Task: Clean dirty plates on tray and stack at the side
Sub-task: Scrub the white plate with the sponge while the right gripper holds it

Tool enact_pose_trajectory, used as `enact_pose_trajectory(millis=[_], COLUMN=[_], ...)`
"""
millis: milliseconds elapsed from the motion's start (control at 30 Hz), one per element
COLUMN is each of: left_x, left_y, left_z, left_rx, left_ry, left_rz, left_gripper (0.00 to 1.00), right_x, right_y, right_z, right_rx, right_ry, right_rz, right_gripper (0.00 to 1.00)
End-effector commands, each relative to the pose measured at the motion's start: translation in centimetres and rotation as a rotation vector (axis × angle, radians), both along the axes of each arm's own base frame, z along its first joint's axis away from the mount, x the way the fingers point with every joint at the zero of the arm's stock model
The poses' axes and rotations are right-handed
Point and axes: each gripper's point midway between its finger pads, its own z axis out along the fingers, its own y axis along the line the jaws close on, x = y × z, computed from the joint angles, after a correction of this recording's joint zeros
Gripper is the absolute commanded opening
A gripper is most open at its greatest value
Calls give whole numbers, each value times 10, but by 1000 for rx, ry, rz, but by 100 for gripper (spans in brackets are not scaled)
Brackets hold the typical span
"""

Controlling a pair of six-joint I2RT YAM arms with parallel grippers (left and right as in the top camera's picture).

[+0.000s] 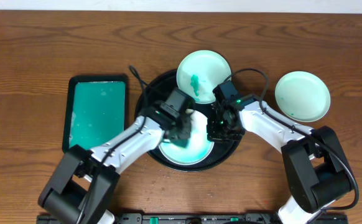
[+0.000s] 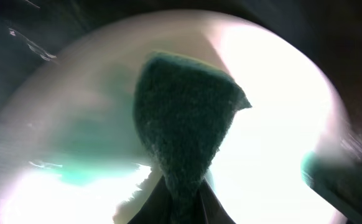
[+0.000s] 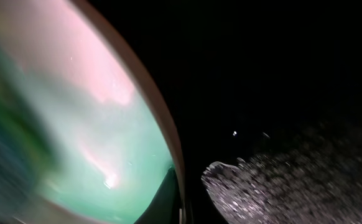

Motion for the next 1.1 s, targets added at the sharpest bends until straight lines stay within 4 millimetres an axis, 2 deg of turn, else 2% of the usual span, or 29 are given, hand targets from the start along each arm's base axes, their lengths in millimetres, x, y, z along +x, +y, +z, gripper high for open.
enact_pose_trajectory(millis=[0,267,533,833,967,1067], left_x=[-24,-29,-43,-34,-21,-8], left_y=[-28,-23,-39,-61,-52,-34], left_z=[3,-14,-41,-27,-19,-10], left_rx=[-132,-94,-141,-262,-266,-233], left_ry=[95,152,250,217,186,150], left_rz=[-84,-41,-80,-112,-77,-17], left_gripper=[7,7,7,7,7,7], right_x=[-6,-4,-5,-6,-7,-7], right_y=[10,11,11,10,10,10], right_z=[-2,-2,-2,-2,-2,-2], right_rx=[34,37,36,34,33,32], right_ry=[12,5,9,14,16,17], right_rz=[36,36,36,36,36,36], right_gripper=[1,1,1,1,1,1])
